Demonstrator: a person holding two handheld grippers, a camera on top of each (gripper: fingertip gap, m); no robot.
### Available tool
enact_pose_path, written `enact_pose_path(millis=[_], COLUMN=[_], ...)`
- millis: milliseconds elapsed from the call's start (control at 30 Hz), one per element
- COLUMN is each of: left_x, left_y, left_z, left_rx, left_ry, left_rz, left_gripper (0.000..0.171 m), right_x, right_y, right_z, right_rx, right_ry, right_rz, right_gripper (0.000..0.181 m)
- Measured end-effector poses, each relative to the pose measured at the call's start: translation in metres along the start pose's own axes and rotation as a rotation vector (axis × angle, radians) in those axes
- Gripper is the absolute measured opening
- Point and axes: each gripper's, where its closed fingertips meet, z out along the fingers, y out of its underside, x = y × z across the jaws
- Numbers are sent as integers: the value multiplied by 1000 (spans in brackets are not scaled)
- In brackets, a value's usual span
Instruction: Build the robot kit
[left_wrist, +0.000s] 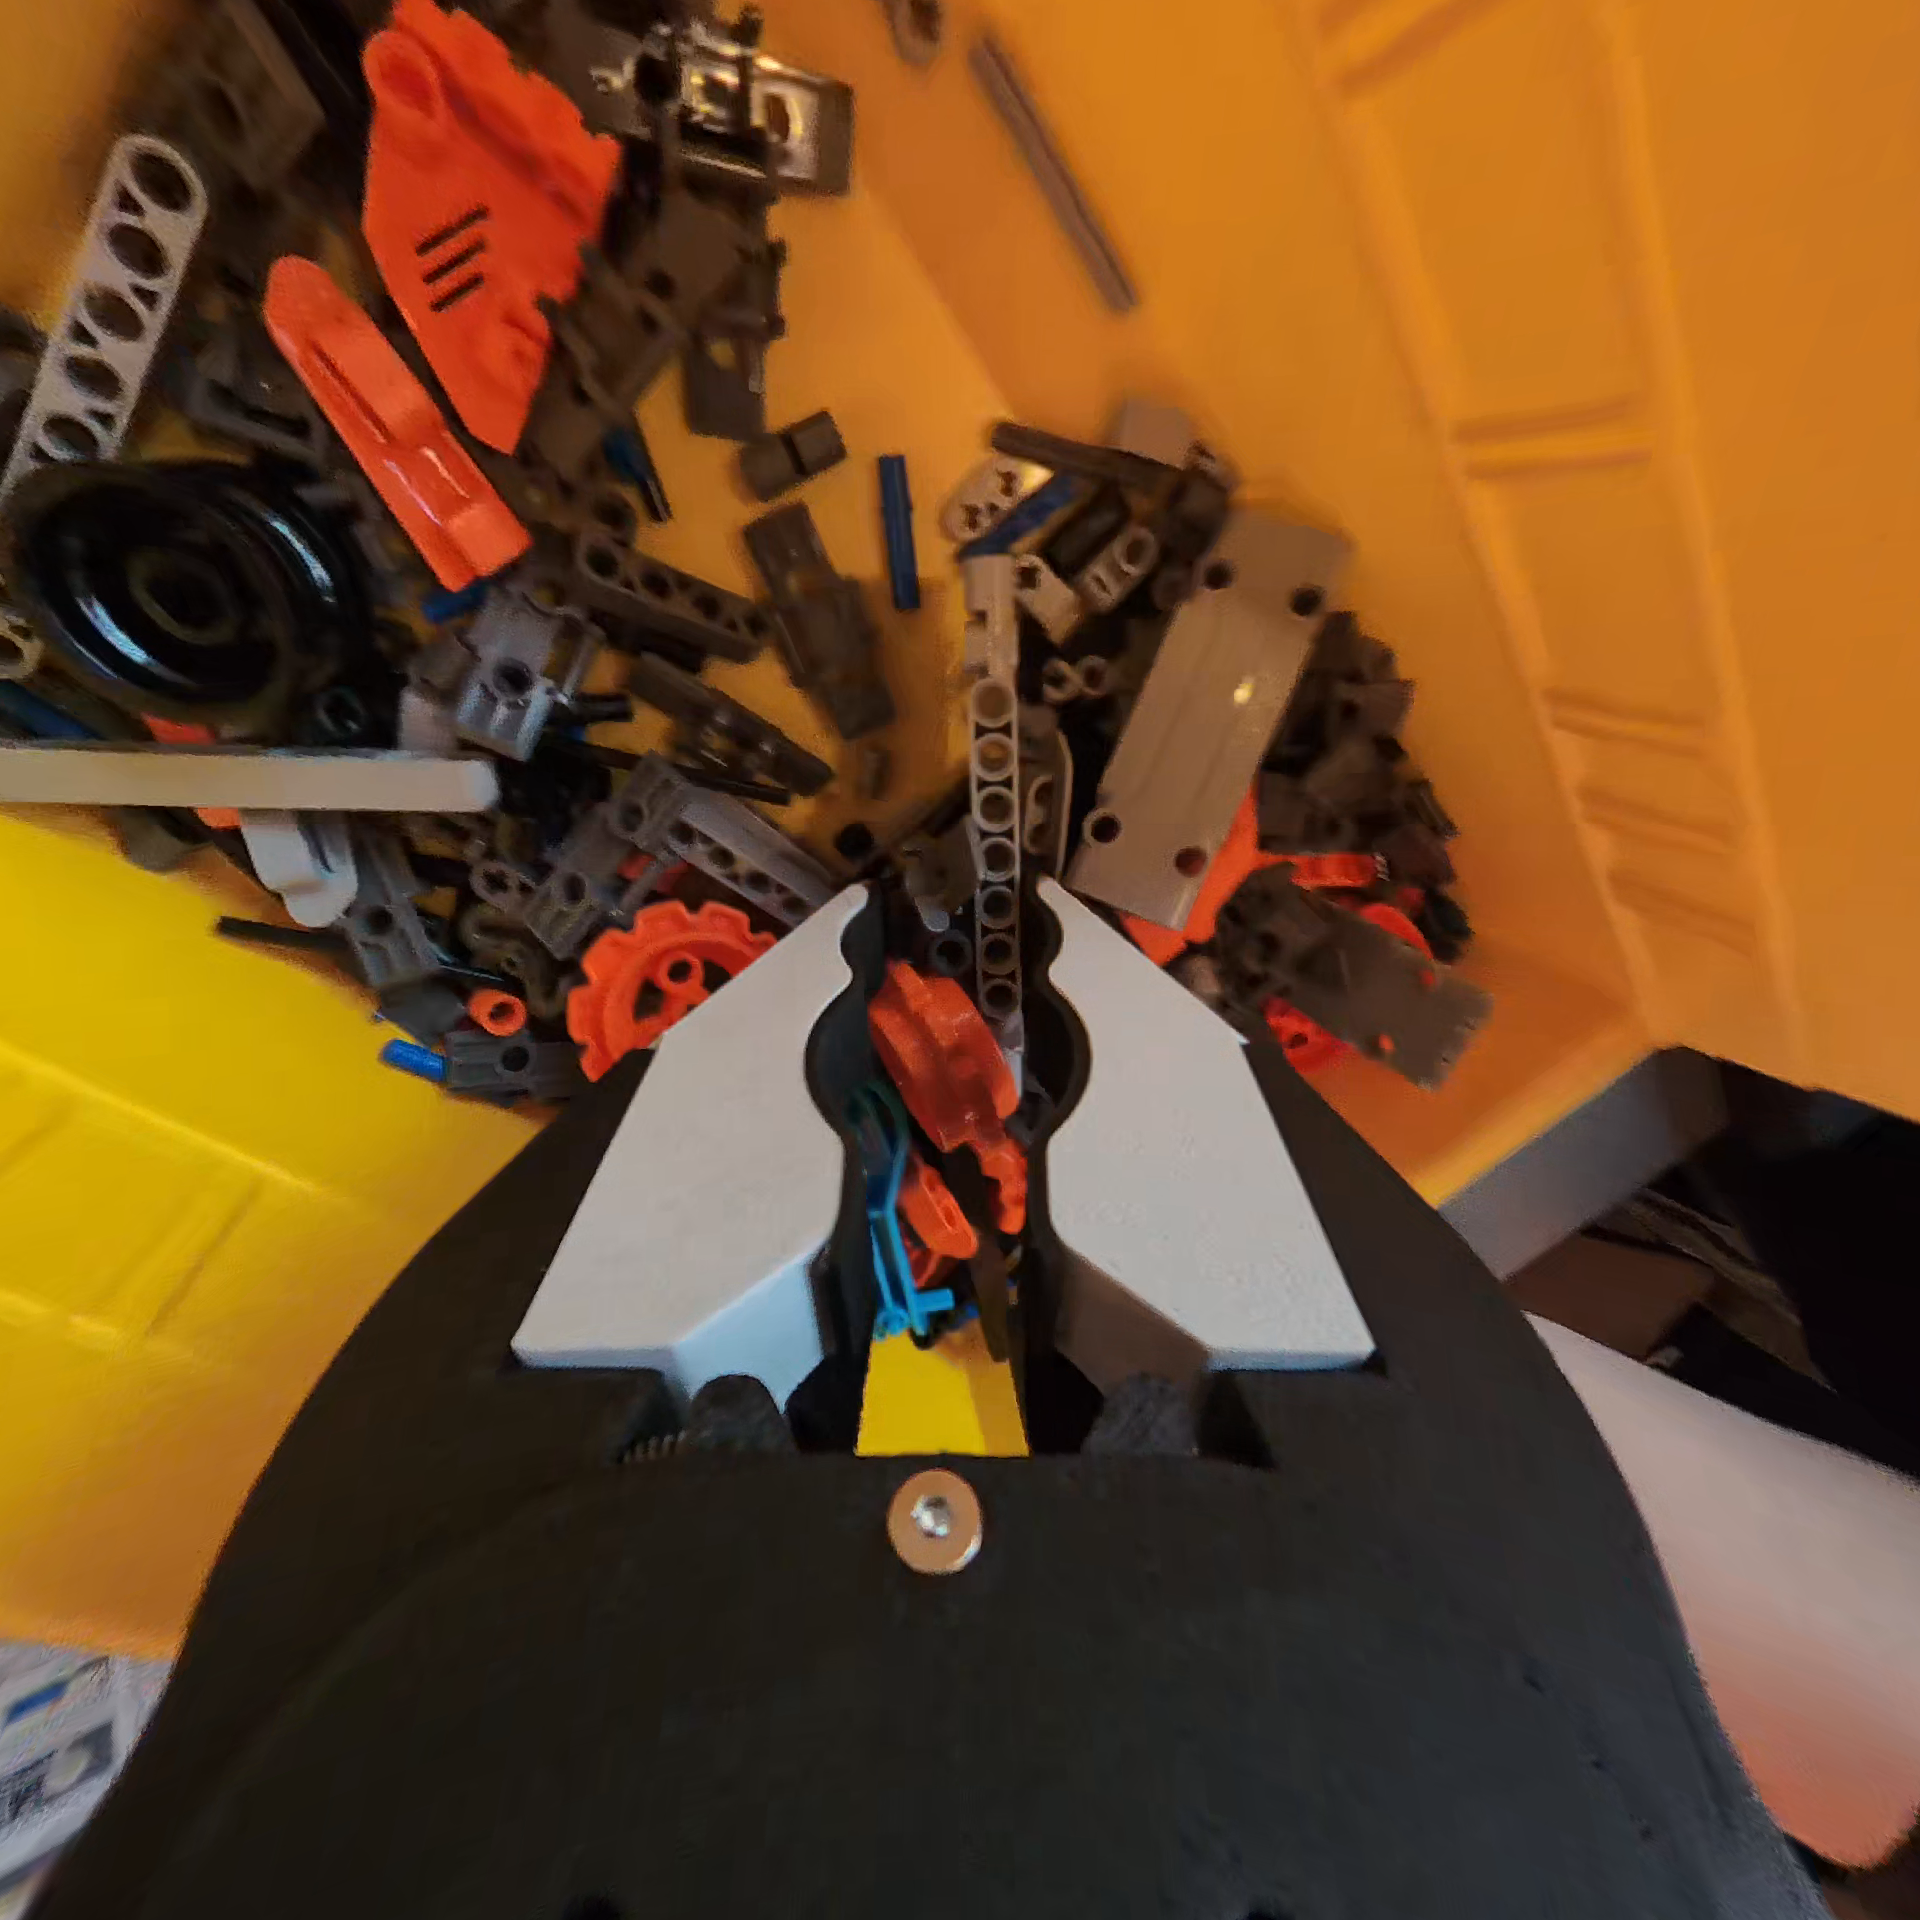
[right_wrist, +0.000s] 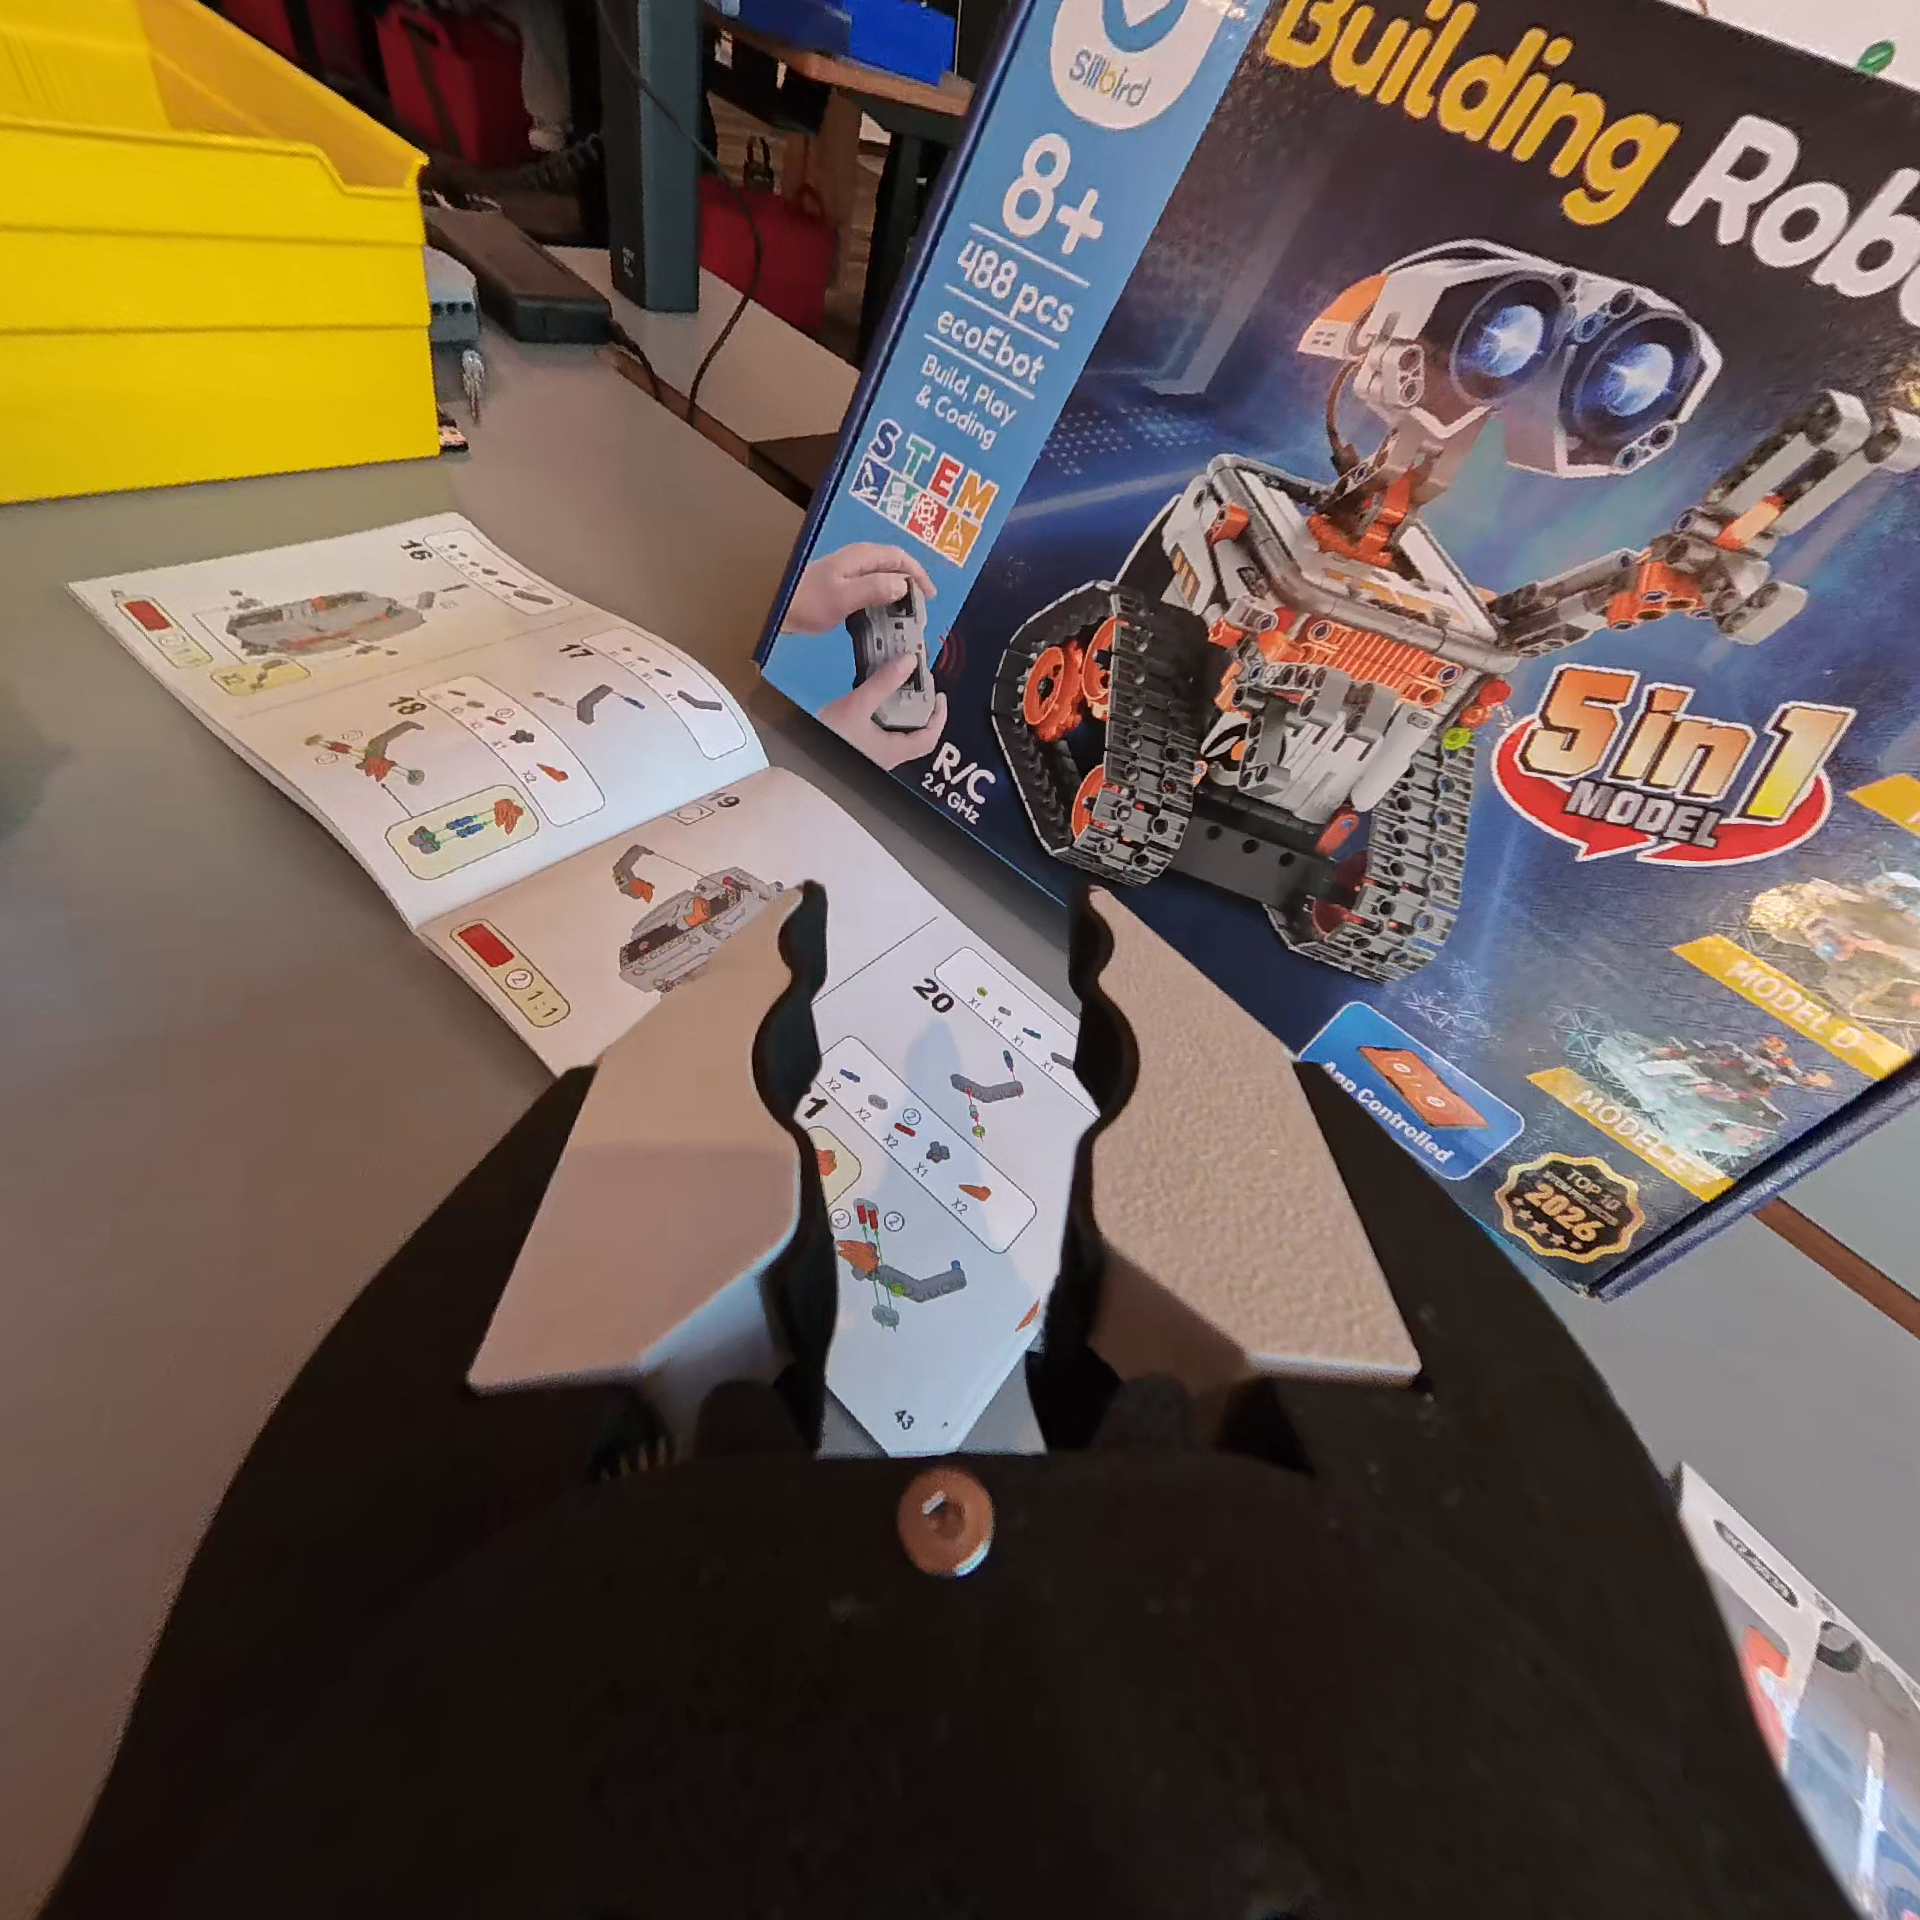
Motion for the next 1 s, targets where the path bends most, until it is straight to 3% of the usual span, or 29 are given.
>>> enact_pose_path(millis=[33, 100, 233, 333, 400, 533, 567, 600, 667, 767, 867, 900, 1000], left_x=[3, -9, -69, -81, -90, -91, -89, -81, -60, -23, -18, -19, -33], left_y=[-1, -17, -57, -73, -68, -60, -58, -58, -61, -41, -7, -4, -15], left_z=[-6, -21, -50, -44, -28, 0, 0, 1, 3, 16, 16, 11, -17], left_rx=[28, 141, 384, 457, 390, 244, 223, 212, 211, 78, -74, -67, 79], left_ry=[18, -33, -279, -273, -268, -282, -296, -272, -181, 9, -12, -23, -114], left_rz=[4, -30, -210, -276, -348, -334, -312, -284, -219, -196, -197, -207, -288], left_gripper=[23, 50, 65, 69, 78, 78, 51, 45, 0, 0, 0, 1, 31], right_x=[-1, -5, -14, -18, -20, -23, -24, -24, -24, -23, -23, -23, -24], right_y=[-1, -3, -3, -4, -6, -8, -8, -8, -7, -6, -7, -8, -6], right_z=[0, 0, 2, 2, 1, -1, 0, 0, 0, 0, -1, -1, -1], right_rx=[0, 3, -6, -12, -6, 3, 4, 3, 1, -1, 2, 2, -10], right_ry=[-2, -13, -32, -42, -45, -66, -70, -73, -75, -75, -73, -74, -72], right_rz=[-7, -15, -44, -65, -70, -48, -41, -34, -28, -25, -28, -30, -49], right_gripper=[47, 47, 47, 47, 47, 47, 47, 47, 47, 47, 47, 47, 47])
